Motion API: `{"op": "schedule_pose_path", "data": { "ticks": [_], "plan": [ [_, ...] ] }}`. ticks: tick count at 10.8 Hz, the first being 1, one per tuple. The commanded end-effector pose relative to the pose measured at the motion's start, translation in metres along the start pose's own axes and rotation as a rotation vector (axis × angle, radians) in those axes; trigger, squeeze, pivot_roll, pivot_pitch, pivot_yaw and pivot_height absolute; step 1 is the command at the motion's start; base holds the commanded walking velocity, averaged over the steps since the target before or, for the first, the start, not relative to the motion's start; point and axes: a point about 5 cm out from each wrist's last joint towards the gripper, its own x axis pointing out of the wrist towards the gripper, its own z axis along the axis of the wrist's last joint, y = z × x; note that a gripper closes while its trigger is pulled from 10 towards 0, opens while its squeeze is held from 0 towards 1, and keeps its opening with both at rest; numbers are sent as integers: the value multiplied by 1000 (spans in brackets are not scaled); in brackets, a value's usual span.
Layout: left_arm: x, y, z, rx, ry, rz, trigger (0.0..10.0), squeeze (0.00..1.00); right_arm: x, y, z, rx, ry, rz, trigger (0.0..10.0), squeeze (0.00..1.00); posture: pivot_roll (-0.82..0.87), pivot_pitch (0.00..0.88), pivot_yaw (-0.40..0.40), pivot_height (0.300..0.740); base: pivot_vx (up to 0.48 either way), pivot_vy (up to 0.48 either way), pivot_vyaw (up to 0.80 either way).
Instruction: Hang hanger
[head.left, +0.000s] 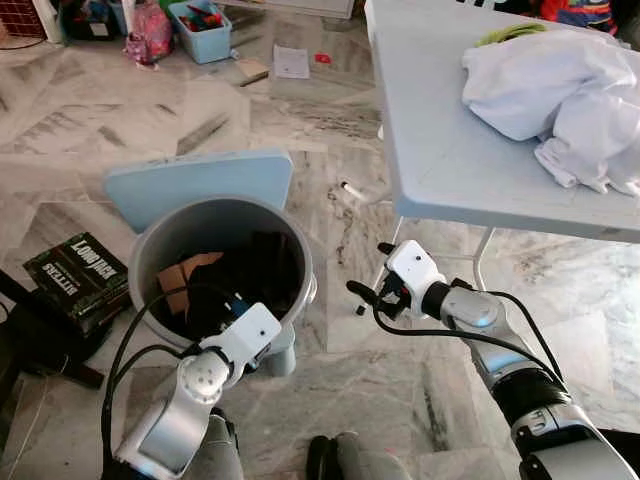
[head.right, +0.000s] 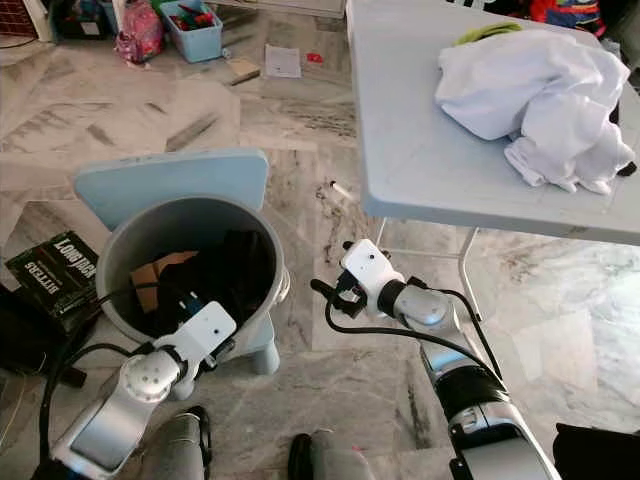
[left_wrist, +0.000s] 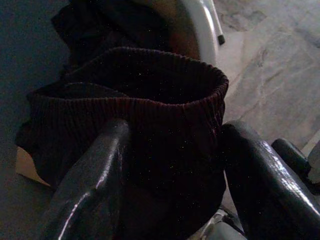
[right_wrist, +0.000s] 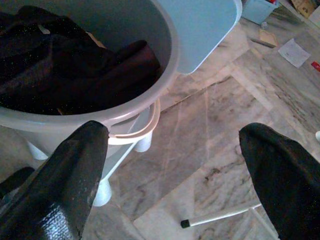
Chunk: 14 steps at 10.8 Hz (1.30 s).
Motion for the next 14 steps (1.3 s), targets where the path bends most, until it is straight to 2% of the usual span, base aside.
{"op": "schedule_pose_path", "data": {
  "ticks": [1,2,3,14],
  "plan": [
    [1,-3,-1,-15,11,-10,10000,0,-4,-1,-4,9,12,-7,10000,847,6,141,-148,740,0,0,0],
    [3,-3,-2,-20,9,-10,8471,0,-4,-1,-4,11,13,-6,10000,843,6,141,-148,740,0,0,0],
    [5,-2,-4,-44,6,0,0,0,-4,0,-4,14,15,-1,10000,847,5,143,-144,740,0,0,0],
    [9,0,-3,-103,-30,18,0,0,-4,-1,-4,7,24,-10,10000,843,3,139,-145,740,0,0,0]
  ]
}}
